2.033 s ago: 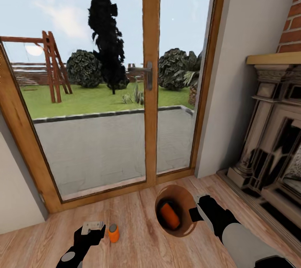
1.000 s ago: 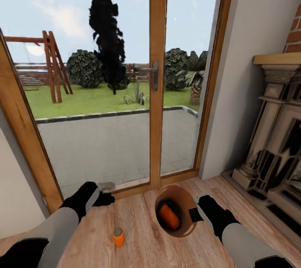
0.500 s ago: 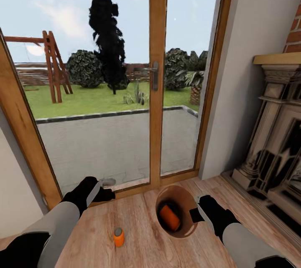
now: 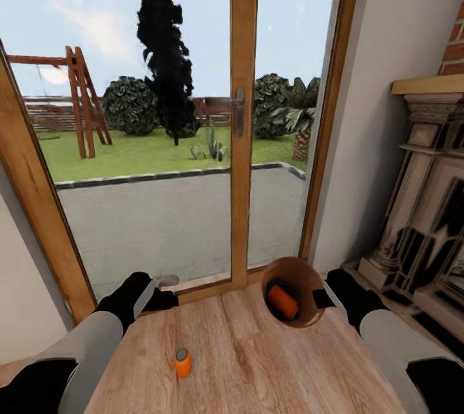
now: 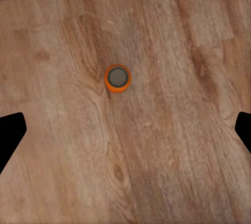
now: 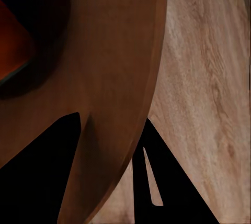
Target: Put the three can of soda from the living room inside the tash can in the kitchen.
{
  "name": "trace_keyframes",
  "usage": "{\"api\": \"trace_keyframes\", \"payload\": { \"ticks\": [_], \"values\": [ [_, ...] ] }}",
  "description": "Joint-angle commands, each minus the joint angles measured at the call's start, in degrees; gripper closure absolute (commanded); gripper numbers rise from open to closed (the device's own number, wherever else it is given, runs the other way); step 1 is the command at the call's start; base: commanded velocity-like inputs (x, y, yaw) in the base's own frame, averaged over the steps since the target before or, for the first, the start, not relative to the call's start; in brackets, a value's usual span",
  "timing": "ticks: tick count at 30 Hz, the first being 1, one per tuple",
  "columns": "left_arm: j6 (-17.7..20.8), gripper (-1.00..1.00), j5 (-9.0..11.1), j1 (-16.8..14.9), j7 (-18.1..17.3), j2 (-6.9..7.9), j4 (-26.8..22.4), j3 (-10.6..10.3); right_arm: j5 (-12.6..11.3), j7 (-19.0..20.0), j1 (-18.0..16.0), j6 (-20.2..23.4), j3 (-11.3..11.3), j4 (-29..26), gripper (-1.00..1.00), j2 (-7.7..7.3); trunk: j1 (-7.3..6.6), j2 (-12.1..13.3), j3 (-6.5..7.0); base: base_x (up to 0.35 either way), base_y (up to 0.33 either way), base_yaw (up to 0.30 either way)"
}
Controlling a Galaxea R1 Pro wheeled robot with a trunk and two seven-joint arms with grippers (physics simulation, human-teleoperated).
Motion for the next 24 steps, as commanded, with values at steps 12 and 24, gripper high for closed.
{"api": "trace_keyframes", "payload": {
  "ticks": [12, 24],
  "values": [
    [-0.1, -1.00, 0.0, 0.0, 0.4, -0.16, -0.2, 0.0, -1.3, 2.6, -8.8, 7.7, -3.6, 0.0, 1.00, -2.67, 2.64, -4.8, -2.17, 0.000, 0.000, 0.000],
    [-0.1, -1.00, 0.0, 0.0, 0.5, -2.40, -0.3, -0.1, -1.0, 2.0, -14.9, 16.1, -3.4, 0.0, 1.00, -3.27, 5.28, -9.6, -4.32, 0.000, 0.000, 0.000]
  ]
}}
